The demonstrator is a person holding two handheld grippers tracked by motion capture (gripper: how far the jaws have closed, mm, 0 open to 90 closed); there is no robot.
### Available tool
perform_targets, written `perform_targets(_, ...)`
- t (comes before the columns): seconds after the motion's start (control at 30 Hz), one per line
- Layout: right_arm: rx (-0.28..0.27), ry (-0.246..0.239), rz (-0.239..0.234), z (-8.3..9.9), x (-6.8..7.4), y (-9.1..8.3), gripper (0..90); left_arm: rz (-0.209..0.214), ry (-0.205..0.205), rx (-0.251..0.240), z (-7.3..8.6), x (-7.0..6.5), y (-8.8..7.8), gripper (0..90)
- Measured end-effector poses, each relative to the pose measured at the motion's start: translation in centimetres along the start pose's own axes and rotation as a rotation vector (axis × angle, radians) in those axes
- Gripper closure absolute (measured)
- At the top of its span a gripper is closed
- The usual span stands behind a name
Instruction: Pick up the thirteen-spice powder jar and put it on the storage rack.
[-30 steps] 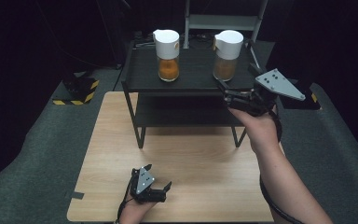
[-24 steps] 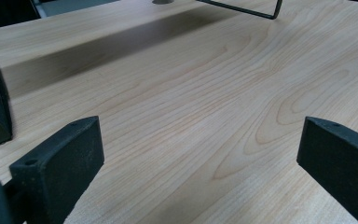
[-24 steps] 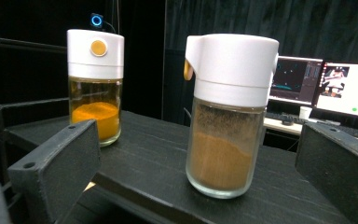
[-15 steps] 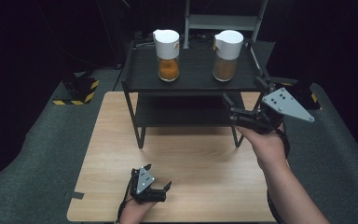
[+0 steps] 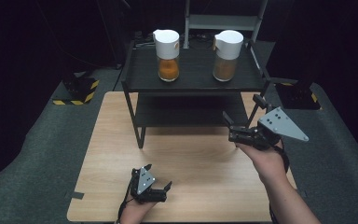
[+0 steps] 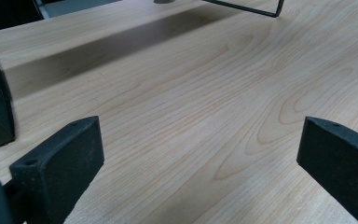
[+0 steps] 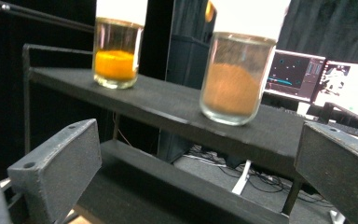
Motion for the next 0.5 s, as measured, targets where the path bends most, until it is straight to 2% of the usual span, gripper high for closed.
perform_targets(0.3,0.035,-0.034,-0.007,2.4,0.8,-0.9,0.0,-0.002,0.008,0.005,-0.1,-0.1,0.1,0.8)
perform_targets(0.5,0.067,-0.038,-0.008,4.4,1.2,-1.6,0.0,-0.004,0.022,0.005,-0.1,-0.3,0.0,0.8)
Point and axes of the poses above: each handheld gripper's, and its own axes: y roughly forward along the jaws, z roughly out of its underside, x roughly to its left, the point moved 2 cm from there along y, roughly forward along the jaws, and after that the axes turned 4 degrees about z, right-handed, at the moved point
